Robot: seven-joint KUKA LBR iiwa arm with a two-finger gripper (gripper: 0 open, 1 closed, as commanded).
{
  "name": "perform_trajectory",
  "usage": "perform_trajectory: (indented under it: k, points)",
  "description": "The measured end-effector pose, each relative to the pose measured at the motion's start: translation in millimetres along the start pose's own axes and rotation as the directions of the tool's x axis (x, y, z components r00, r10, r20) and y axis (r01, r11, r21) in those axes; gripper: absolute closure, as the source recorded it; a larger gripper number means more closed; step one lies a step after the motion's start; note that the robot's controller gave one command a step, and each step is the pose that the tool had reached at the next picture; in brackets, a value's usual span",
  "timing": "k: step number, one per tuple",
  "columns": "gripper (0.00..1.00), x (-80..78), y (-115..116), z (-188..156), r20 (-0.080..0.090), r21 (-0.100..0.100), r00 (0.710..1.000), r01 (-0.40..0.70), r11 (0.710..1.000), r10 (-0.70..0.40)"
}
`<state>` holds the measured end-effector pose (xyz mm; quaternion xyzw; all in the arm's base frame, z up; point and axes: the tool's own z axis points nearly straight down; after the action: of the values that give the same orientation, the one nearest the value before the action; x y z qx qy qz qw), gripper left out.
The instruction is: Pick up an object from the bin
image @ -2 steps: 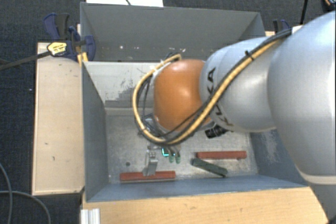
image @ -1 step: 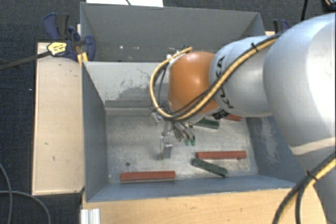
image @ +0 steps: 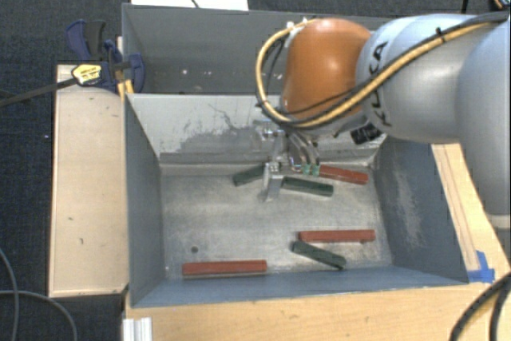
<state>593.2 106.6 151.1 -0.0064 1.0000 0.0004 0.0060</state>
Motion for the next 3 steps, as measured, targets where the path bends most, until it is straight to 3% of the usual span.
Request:
perform_trajectory:
  k: [1, 2, 3]
  points:
    - [0.00, 5.2, -50, 84, -0.012, 0.003, 0.994, -0.110, 0.994, 0.110]
    - [0.00, 23.1, -54, 80, -0.010, 0.001, 0.998, -0.054, 0.999, 0.054]
    - [0.00, 27.8, -132, 78, -0.012, 0.004, 0.999, -0.031, 1.000, 0.031]
